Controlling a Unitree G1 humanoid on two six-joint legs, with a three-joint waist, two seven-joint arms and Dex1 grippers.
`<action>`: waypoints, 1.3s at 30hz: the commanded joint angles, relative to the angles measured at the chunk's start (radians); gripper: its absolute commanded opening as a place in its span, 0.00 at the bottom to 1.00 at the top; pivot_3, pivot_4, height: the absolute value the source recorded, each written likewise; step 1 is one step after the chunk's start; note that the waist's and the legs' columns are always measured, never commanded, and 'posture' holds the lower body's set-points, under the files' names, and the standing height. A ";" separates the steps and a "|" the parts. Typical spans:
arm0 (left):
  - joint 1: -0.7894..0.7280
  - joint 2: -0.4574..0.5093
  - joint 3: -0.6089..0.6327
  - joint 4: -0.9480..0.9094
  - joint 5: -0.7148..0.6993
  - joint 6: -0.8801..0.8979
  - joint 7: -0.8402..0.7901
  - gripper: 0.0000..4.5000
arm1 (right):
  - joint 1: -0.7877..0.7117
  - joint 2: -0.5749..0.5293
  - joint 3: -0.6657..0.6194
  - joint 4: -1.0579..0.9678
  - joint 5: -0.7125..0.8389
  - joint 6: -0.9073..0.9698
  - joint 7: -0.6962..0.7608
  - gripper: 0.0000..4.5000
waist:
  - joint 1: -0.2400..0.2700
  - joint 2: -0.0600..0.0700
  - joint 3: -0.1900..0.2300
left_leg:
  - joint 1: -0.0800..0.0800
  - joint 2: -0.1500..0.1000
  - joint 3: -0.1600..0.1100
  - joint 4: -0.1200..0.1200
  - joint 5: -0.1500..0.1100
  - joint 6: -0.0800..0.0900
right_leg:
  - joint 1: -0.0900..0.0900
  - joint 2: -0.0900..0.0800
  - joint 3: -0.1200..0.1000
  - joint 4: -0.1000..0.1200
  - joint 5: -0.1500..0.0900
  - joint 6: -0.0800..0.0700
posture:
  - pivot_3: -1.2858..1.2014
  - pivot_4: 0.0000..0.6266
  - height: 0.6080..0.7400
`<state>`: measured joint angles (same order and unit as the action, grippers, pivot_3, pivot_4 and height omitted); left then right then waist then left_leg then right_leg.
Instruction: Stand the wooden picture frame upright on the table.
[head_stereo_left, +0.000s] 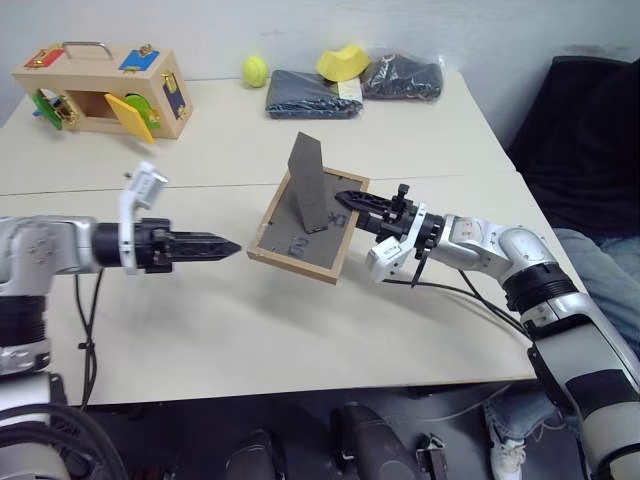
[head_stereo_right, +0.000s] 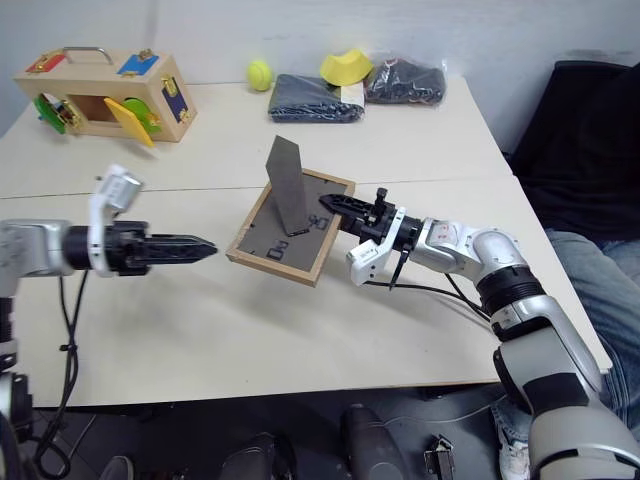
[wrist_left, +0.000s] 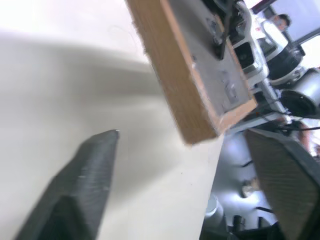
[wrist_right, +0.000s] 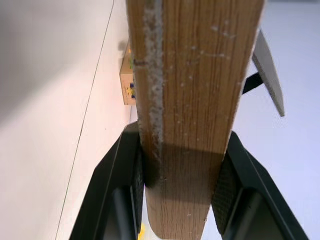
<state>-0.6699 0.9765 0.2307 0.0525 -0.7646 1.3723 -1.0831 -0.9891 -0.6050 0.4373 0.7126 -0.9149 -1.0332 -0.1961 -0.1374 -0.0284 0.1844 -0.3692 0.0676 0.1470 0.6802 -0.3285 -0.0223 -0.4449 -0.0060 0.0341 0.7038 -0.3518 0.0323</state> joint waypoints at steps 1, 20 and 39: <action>0.143 0.062 0.183 -0.218 -0.022 -0.134 -0.030 1.00 | -0.011 0.005 -0.015 0.025 0.322 -0.045 0.229 0.28 | -0.004 0.000 0.000 | 0.000 0.000 0.000 0.000 0.000 0.000 | 0.000 0.000 0.000 0.000 0.000 0.000 | 0.52 0.24 1.00; 0.346 -0.108 0.301 -0.535 -0.125 -0.339 0.255 1.00 | 0.328 0.111 -0.150 -0.585 1.597 1.668 1.116 0.28 | 0.052 -0.001 -0.001 | -0.001 -0.001 -0.007 0.002 -0.002 0.002 | 0.004 -0.002 -0.003 -0.005 0.001 0.002 | 0.52 0.24 1.00; 0.315 -0.064 0.180 -0.429 -0.105 -0.450 0.189 1.00 | 0.429 -0.049 -0.203 -0.796 1.419 1.690 1.206 0.99 | 0.053 -0.001 -0.001 | -0.001 -0.002 -0.006 0.001 -0.002 0.003 | 0.004 -0.001 -0.002 -0.006 0.001 0.002 | 0.52 0.24 1.00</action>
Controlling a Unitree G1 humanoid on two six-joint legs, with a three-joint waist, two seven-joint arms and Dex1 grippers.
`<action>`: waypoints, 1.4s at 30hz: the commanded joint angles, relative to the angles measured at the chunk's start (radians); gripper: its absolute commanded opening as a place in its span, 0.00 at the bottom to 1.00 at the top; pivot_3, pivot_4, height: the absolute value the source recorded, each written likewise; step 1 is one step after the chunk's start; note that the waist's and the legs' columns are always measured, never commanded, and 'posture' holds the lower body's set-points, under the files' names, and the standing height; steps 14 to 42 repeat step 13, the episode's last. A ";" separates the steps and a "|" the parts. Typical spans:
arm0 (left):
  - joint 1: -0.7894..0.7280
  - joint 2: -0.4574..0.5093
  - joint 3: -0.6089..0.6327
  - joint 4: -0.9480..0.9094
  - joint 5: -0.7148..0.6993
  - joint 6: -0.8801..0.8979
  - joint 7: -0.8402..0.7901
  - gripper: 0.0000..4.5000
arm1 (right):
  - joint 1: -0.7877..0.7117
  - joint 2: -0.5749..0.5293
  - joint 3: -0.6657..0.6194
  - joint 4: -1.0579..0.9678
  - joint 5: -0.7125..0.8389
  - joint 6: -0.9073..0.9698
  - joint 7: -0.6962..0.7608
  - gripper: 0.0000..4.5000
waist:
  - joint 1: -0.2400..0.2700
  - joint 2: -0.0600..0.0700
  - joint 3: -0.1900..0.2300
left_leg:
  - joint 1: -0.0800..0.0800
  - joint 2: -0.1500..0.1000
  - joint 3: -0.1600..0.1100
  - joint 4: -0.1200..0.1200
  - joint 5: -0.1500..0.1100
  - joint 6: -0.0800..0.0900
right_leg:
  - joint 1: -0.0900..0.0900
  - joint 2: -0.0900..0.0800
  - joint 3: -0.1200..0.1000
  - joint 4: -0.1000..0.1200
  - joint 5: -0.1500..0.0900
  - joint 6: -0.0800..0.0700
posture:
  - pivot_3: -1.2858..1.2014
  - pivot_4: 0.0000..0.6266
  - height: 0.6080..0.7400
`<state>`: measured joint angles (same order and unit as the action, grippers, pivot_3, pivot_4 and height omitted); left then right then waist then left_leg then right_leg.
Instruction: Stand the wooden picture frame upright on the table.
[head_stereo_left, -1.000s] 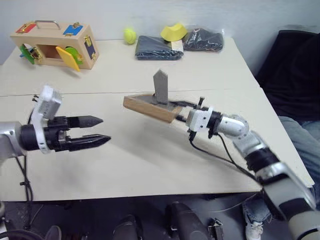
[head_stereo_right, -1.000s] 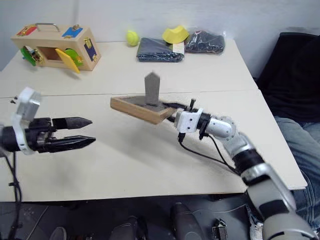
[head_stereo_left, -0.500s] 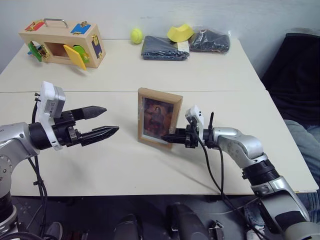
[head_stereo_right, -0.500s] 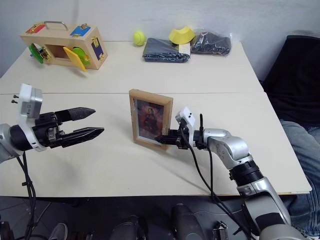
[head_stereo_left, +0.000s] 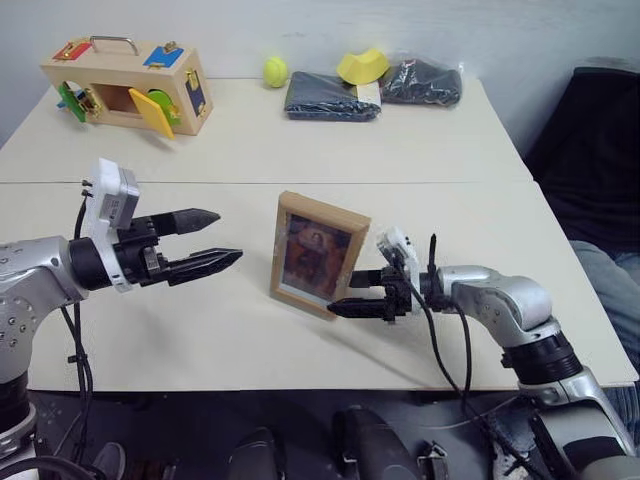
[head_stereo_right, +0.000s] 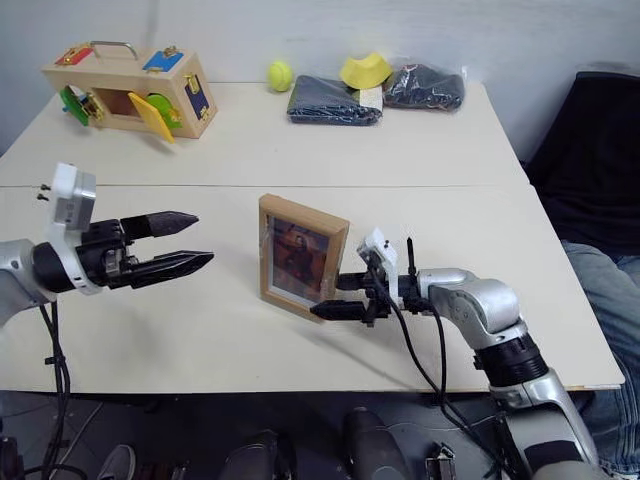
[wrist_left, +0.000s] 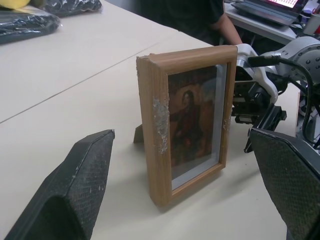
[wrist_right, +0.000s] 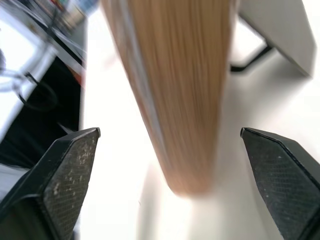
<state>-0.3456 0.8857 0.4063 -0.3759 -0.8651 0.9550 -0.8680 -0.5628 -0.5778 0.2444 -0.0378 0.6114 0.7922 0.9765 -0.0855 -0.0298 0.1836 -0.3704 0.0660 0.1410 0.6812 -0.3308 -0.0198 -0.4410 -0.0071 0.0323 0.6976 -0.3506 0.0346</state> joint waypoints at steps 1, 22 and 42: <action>-0.003 0.030 0.000 -0.001 0.003 -0.045 -0.036 1.00 | 0.010 -0.112 -0.023 -0.046 -0.135 -0.180 0.055 0.99 | 0.002 0.000 0.000 | 0.000 0.000 0.000 0.000 0.000 0.000 | 0.000 0.000 0.000 0.000 0.000 0.000 | 0.52 0.24 1.00; -0.030 0.053 -0.060 0.063 0.074 -0.162 -0.094 1.00 | 0.110 -0.450 -0.454 -0.156 0.227 -0.053 0.388 0.99 | 0.002 -0.001 0.001 | 0.004 0.000 -0.002 -0.001 -0.001 0.001 | 0.006 0.001 0.000 -0.003 0.000 0.000 | 0.52 0.24 1.00; -0.030 0.053 -0.060 0.063 0.074 -0.162 -0.094 1.00 | 0.110 -0.450 -0.454 -0.156 0.227 -0.053 0.388 0.99 | 0.002 -0.001 0.001 | 0.004 0.000 -0.002 -0.001 -0.001 0.001 | 0.006 0.001 0.000 -0.003 0.000 0.000 | 0.52 0.24 1.00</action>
